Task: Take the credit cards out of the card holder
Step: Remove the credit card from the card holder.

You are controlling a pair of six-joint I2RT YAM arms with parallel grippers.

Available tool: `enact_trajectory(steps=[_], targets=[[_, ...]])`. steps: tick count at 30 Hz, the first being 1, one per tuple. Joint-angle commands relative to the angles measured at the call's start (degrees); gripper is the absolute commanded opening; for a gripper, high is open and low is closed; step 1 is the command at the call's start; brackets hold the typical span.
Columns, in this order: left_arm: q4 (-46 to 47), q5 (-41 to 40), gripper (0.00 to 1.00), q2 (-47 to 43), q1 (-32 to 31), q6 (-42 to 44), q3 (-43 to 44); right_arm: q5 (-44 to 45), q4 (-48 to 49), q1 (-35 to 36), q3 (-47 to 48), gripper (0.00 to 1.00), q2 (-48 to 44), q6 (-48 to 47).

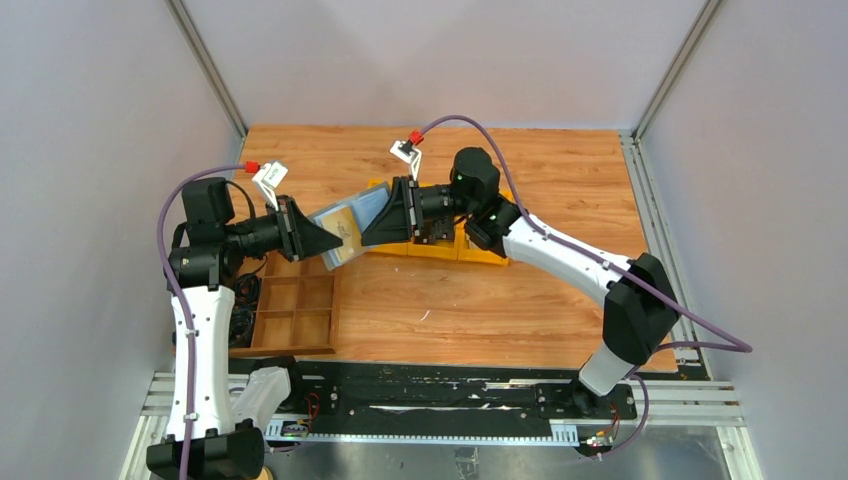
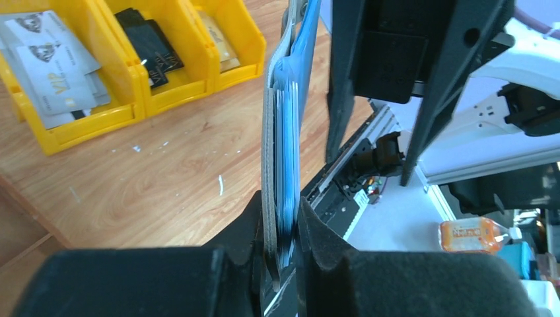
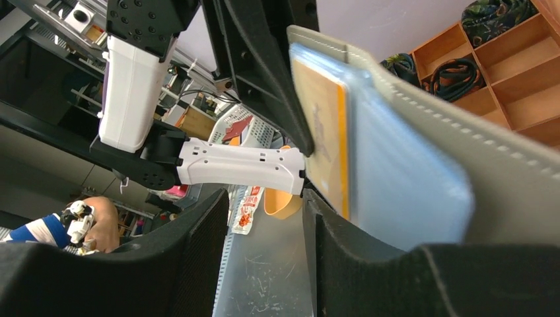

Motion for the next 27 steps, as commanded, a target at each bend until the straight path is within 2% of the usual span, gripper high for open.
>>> enact_trajectory(steps=[1,8,27], targets=[[-0.31,7.22,0.0,-0.77,0.0,-1.12,1.41,-1.03,-1.44,0.48,2.64,0.48,1.06,-2.06],[-0.43,9.63,0.0,-1.67,-0.05,-1.64,1.16,0.76,-10.61,0.45,5.91,0.47,0.51,-8.52],[-0.52,12.6,0.0,-1.98,-0.05,-3.96,2.74,3.15,-18.83,0.36,8.13,0.43,-0.01,-14.59]])
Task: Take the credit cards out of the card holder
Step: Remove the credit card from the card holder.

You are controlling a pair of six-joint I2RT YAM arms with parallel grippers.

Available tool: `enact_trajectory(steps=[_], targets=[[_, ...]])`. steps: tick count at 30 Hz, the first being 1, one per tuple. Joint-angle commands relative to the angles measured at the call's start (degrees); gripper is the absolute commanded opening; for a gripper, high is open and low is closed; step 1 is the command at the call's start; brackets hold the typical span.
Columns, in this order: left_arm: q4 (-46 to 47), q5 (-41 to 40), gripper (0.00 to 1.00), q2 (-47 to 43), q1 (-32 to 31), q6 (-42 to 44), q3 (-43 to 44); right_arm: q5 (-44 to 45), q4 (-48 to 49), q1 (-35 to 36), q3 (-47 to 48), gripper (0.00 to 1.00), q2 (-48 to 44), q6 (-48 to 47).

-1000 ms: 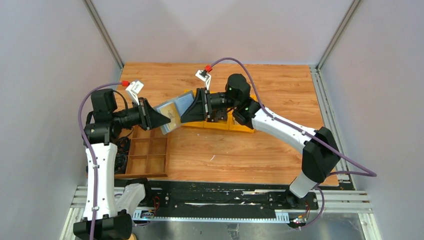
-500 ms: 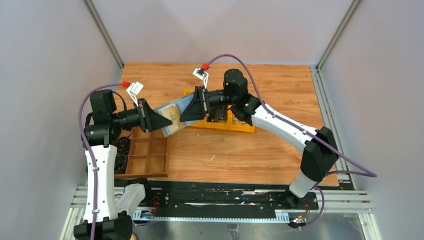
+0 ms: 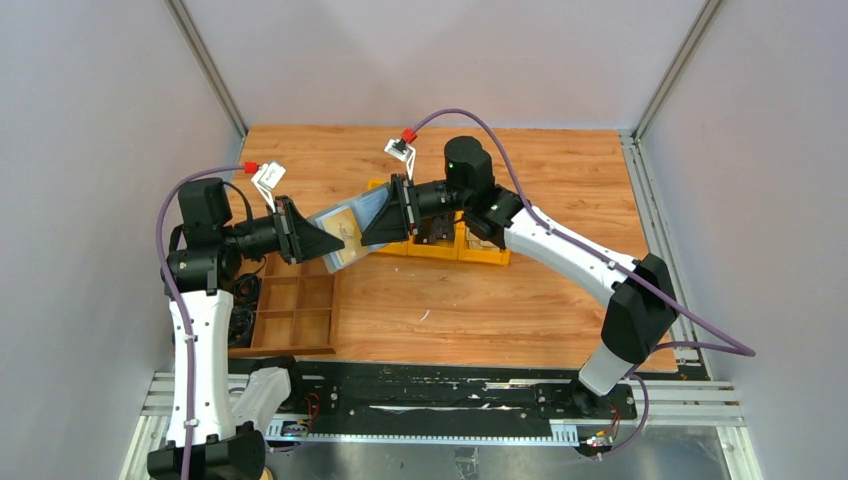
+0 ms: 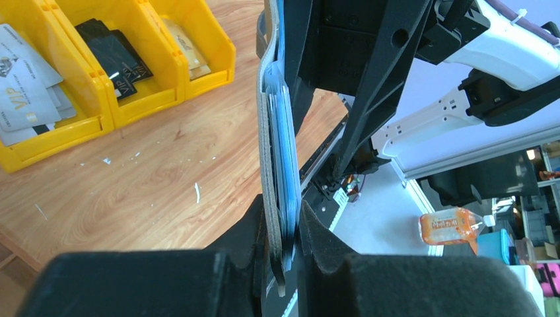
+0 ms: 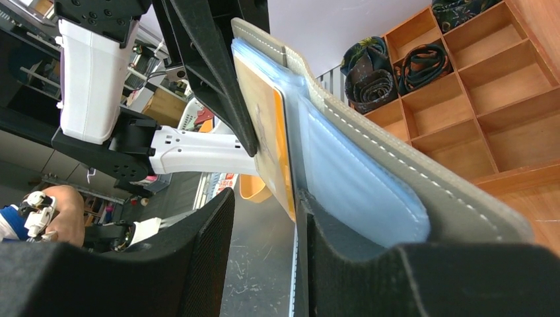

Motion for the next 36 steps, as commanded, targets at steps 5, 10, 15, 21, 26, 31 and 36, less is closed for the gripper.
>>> enact_trajectory(steps=[5,10,15,21,26,31,36], targets=[[-0.68,5.73,0.0,-1.28,-0.03,-2.02,1.88,1.88,0.92,1.31,1.84,0.43,-0.13,-0.01],[-0.77,5.33,0.09,-0.05,-0.07,-2.4,1.53,3.67,1.63,3.44,3.21,0.31,1.74,1.49],[-0.76,8.18,0.16,0.49,-0.07,-1.84,1.17,4.72,7.0,3.71,0.76,0.16,2.87,6.56],[-0.8,12.7,0.41,0.9,-0.07,-1.32,0.75,0.77,19.15,3.7,-1.77,0.06,3.16,14.85],[-0.8,14.85,0.5,0.82,-0.07,-0.99,0.48,-1.63,30.47,3.62,-4.48,0.0,3.31,22.28],[-0.74,14.99,0.39,0.76,-0.07,-0.94,0.65,-2.25,35.13,2.97,-6.75,0.0,2.46,25.58],[-0.81,14.42,0.26,0.53,-0.05,-0.55,1.41,-2.72,38.05,1.86,-8.83,0.07,0.7,28.33]])
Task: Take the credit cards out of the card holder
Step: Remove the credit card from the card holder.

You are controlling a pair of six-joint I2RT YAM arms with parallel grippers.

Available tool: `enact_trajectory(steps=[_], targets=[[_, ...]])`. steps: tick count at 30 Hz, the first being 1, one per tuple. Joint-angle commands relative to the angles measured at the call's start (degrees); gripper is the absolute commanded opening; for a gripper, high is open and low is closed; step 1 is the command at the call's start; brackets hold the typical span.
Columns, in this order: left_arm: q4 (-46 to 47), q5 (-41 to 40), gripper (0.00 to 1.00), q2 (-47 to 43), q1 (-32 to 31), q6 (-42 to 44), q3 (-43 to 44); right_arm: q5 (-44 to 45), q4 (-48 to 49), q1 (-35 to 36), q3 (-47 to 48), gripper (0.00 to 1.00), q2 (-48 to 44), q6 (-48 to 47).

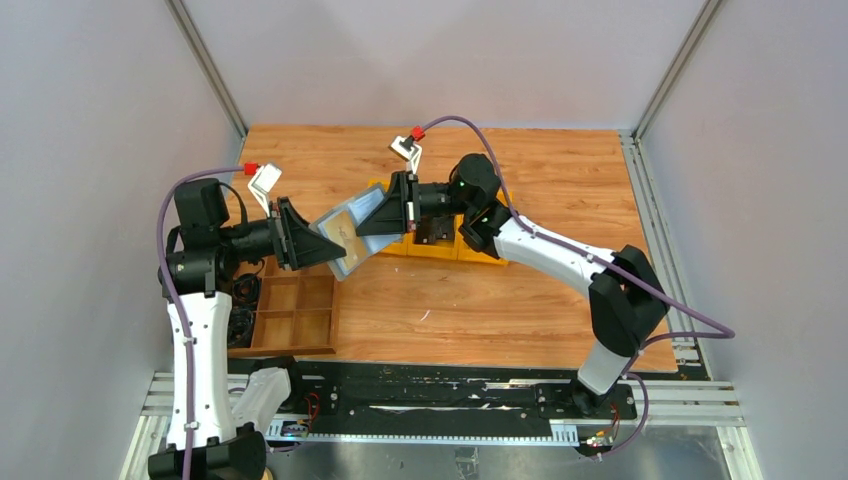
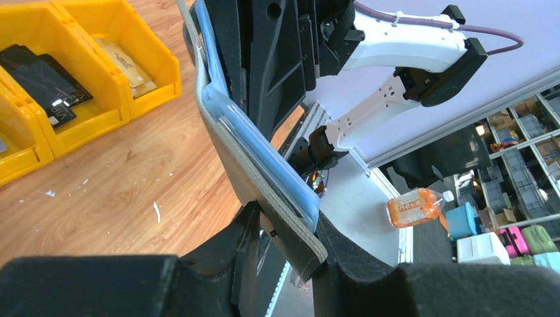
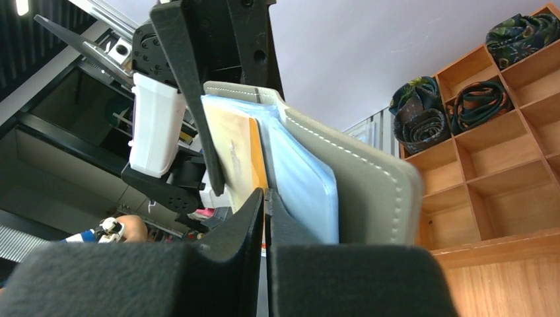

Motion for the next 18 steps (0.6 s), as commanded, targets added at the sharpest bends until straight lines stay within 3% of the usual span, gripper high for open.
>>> enact_trajectory(steps=[1,10,18], targets=[[-0.78,3.6,0.24,0.07,-0.57,-0.75,1.44,-2.67,8.34,1.33,-2.18,0.11,-2.91,4.56],[-0.87,2.86,0.11,-0.1,-0.58,-0.83,2.8,-2.54,14.51,1.28,-4.6,0.36,-2.98,7.79],[-0.87,2.92,0.03,-0.78,-0.58,-0.18,3.9,-1.24,4.67,2.2,-4.75,0.37,-3.38,1.08]])
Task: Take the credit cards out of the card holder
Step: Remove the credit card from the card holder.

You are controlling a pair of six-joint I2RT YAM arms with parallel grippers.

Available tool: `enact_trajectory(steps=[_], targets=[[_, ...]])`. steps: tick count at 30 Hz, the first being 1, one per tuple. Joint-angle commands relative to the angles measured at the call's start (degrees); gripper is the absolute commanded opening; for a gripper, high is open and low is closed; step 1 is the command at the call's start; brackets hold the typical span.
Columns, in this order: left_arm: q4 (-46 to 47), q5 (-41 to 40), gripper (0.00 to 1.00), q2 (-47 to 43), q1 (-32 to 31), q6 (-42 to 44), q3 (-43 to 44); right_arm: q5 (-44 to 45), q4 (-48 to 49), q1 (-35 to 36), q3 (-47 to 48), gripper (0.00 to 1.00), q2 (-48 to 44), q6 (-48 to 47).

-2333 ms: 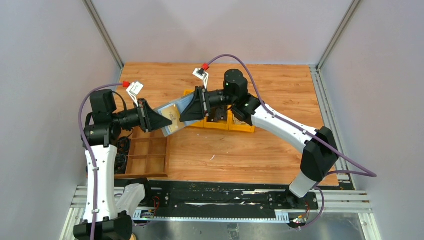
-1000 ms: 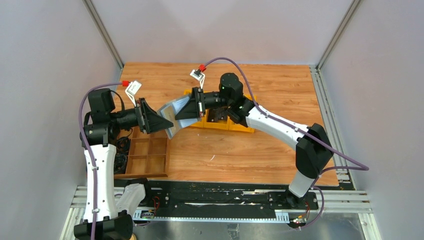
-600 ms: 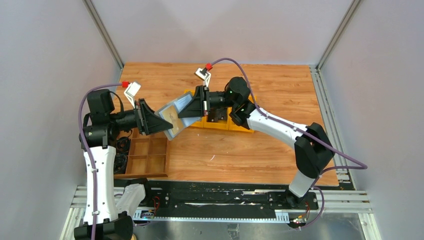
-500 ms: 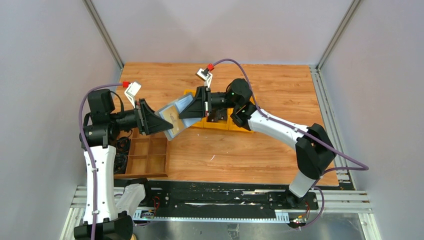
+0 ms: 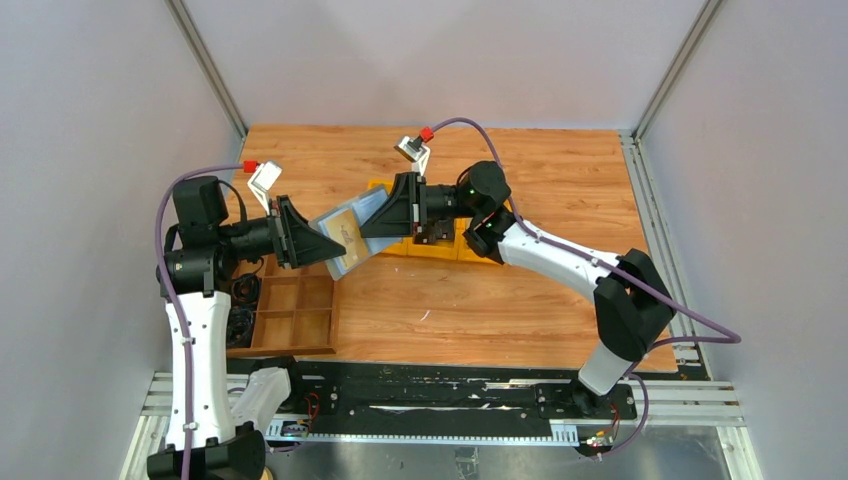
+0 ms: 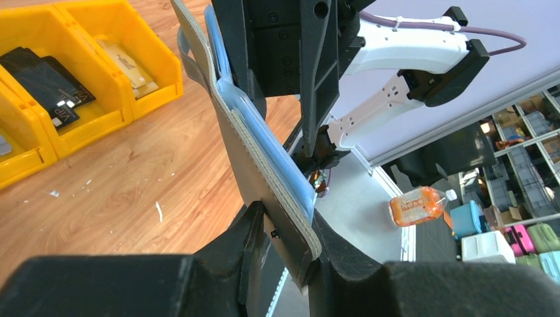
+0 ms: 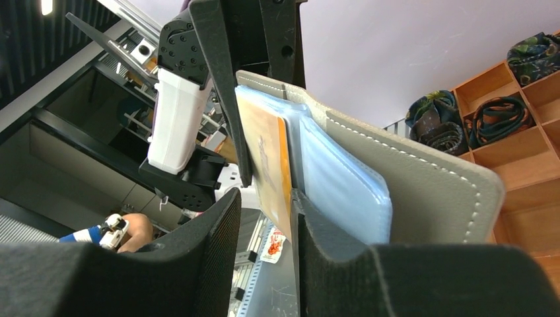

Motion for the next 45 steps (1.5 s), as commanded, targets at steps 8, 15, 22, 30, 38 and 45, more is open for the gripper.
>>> enact_trajectory(steps=[8,15,22,30,38,45], targets=[[-0.46,5.27,0.0,-1.6,-0.27,2.71,2.98,-1.55,-6.61,4.22,0.19,0.35,0.06,-4.78],[-0.5,8.38,0.0,-1.98,-0.27,3.85,3.35,-2.51,4.23,4.53,0.35,0.42,3.5,3.24],[-0.41,10.73,0.0,-2.64,-0.27,4.2,4.26,-1.71,5.52,2.97,-2.18,0.49,1.5,2.66],[-0.51,10.6,0.0,-2.51,-0.27,3.62,5.4,3.47,-16.52,1.72,-2.84,0.48,-4.24,-13.0],[-0.43,9.84,0.0,-2.79,-0.27,4.54,4.27,3.08,-13.68,2.45,0.41,0.49,-4.84,-12.37],[-0.43,7.31,0.0,-1.77,-0.28,4.07,4.07,-1.11,6.71,3.7,-0.83,0.42,-2.97,1.6]])
